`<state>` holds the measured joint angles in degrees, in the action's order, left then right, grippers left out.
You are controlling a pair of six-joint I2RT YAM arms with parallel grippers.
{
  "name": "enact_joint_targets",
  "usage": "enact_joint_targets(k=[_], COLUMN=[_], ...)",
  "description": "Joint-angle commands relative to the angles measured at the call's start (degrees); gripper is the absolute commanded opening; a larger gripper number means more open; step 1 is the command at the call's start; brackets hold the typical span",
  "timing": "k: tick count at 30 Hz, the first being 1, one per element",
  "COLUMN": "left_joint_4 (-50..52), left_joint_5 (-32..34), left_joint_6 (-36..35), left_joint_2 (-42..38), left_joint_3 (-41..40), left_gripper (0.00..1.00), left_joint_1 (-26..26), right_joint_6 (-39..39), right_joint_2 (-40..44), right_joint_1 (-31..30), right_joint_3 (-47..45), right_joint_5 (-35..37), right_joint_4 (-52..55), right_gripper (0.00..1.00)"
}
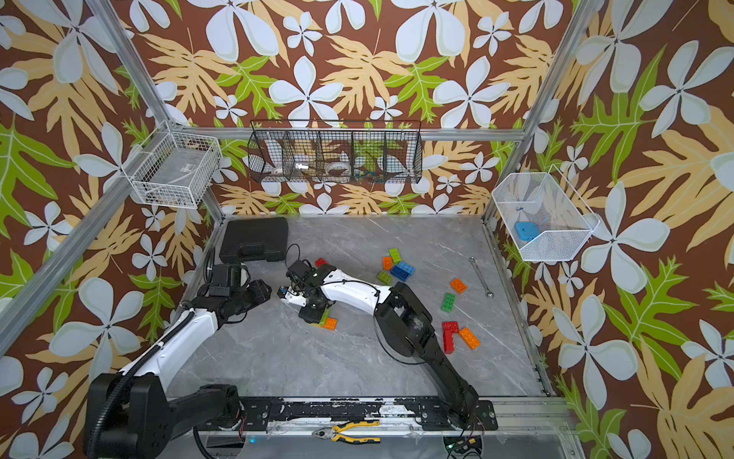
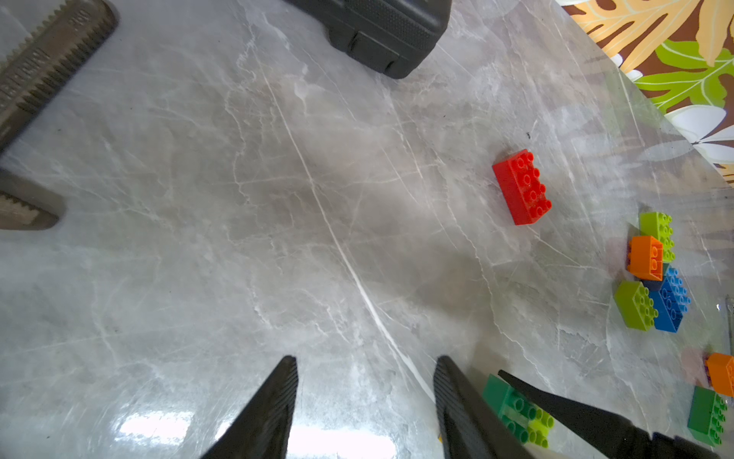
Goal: Assemble a rectangle with lego
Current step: Assemble the lego brick with the lego brick.
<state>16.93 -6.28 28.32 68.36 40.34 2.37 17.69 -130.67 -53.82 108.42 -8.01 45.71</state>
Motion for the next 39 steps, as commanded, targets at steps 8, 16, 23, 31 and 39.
enact_joint_targets(k=[8, 16, 23, 31, 39], left_joint_4=[-0.31, 0.09, -0.13, -0.45, -0.90], left_joint_5=[0.83, 1.10, 0.68, 0.40, 0.04], left_joint_6=[-0.36, -0.45, -0.28, -0.01, 0.07], left_joint_2=[-0.21, -0.83, -0.95, -1.03, -0.95], left_joint_3=[0.44, 0.62, 0.44, 0.09, -0.17], left_gripper=[0.58, 0.58, 0.58, 0.57, 0.57], left_joint_1=[0.00, 0.00, 0.00, 0.00, 0.00], right_joint_6=[-1.42, -1.87, -0.16, -0.03, 0.26], right_joint_2=[-1.25, -2.23, -1.10, -0.20, -0.56], right_joint_1=[0.17, 0.30, 0.30, 0.30, 0.39], right_joint_3=[-3.73, -4.97, -2.13, 1.10, 1.64], right_joint_5=[-0.25, 0.22, 3.00, 2.03, 0.74], right_joint_4=[0.17, -0.01, 2.08, 3.05, 3.04], right_gripper=[0.35, 0.28, 0.28, 0.28, 0.28])
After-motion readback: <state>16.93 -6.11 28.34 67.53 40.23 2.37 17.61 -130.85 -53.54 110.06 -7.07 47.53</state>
